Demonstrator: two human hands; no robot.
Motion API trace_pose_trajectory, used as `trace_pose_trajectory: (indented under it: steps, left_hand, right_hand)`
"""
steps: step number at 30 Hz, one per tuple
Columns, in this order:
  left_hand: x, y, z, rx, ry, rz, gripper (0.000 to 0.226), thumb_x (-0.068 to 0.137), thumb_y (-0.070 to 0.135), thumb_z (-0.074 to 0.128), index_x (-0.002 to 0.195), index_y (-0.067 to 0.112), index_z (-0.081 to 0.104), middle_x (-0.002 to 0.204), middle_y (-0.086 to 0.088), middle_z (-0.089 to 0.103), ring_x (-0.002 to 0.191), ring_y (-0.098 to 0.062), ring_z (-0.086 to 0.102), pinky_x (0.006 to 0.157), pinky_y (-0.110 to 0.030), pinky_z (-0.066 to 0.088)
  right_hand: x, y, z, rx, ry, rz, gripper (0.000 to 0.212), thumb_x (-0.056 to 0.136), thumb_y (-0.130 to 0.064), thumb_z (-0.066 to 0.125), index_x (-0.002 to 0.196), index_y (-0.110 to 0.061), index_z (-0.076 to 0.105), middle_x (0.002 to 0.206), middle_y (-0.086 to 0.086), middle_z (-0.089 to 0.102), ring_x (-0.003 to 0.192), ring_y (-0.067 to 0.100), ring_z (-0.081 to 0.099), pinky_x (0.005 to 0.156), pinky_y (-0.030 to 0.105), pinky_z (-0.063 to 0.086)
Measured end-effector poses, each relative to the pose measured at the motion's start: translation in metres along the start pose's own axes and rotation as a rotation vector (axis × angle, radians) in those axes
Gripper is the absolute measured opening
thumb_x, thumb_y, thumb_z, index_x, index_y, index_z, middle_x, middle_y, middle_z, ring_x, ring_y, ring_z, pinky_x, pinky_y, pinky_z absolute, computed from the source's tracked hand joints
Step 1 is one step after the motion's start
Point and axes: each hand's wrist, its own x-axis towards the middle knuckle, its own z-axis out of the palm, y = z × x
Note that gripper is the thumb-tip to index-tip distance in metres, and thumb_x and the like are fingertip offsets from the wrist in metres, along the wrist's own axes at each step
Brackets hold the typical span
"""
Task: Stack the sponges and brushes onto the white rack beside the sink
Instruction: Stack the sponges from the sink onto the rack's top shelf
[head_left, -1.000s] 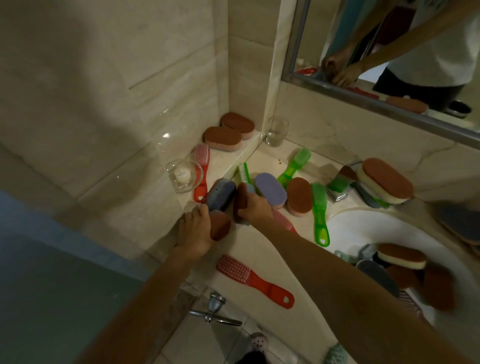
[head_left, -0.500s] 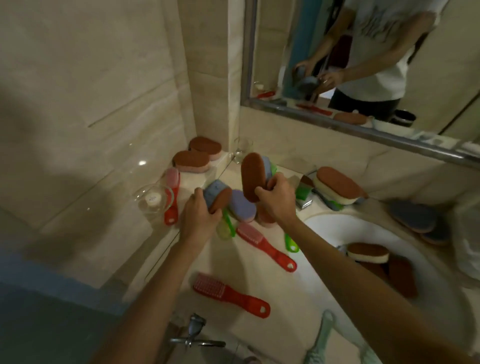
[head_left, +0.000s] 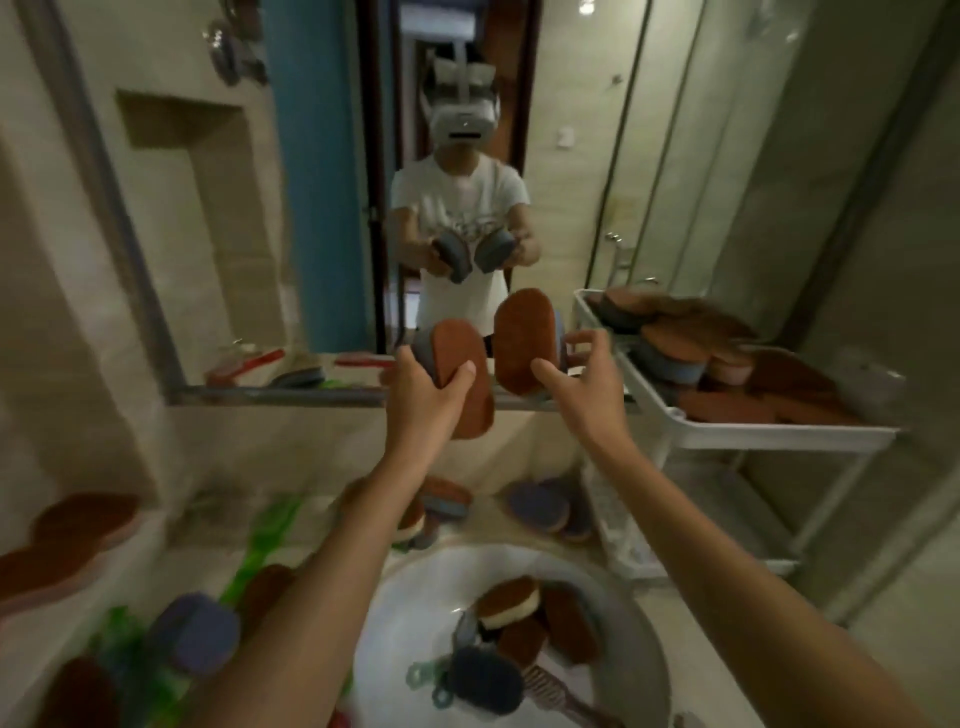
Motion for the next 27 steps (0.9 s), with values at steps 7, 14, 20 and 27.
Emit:
trace_pose_trajectory:
  steps: [7,14,20,27]
  left_hand:
    - [0.001,0.090,0.135,-0.154,-0.171,-0.009,0.054,0.093,0.037,0.052,0.132,0.006,0.032,0.132,-0.013,0.050,0.117,-0.031,0.053,0.081,-0.030,0.041]
    - [0.026,0.138,0.241,-0.382,-0.333,-0.212,0.064,0.091,0.046,0.051,0.140,0.009,0.033,0.134,-0.008,0.052,0.113,-0.025,0.055,0.089,-0.032,0.046]
    - [0.035,0.153,0.287,-0.668,-0.468,-0.429,0.051,0.092,0.042,0.052,0.135,0.016,0.044,0.130,-0.007,0.055,0.122,-0.027,0.052,0.095,-0.042,0.048]
    - [0.039,0.142,0.306,-0.816,-0.483,-0.555,0.048,0.091,0.041,0.052,0.132,0.017,0.047,0.135,-0.012,0.051,0.113,-0.029,0.053,0.077,-0.041,0.050]
  right_hand:
    - [0.073,0.042,-0.132,0.045,0.104,0.063,0.042,0.083,-0.022,0.066,0.120,-0.019,0.048,0.111,0.008,0.061,0.101,0.023,0.061,0.089,0.045,0.054]
    - [0.147,0.096,-0.230,0.265,0.146,0.254,0.033,0.091,-0.015,0.055,0.124,-0.017,0.052,0.122,0.011,0.058,0.100,0.021,0.056,0.075,0.036,0.055]
    - [0.181,0.139,-0.261,0.239,0.023,0.474,0.034,0.098,-0.015,0.040,0.131,-0.018,0.047,0.133,0.011,0.049,0.119,0.031,0.050,0.081,0.035,0.048]
    - [0.197,0.161,-0.245,0.157,-0.010,0.468,0.036,0.096,-0.012,0.043,0.131,-0.013,0.049,0.137,0.014,0.047,0.122,0.032,0.048,0.089,0.040,0.048]
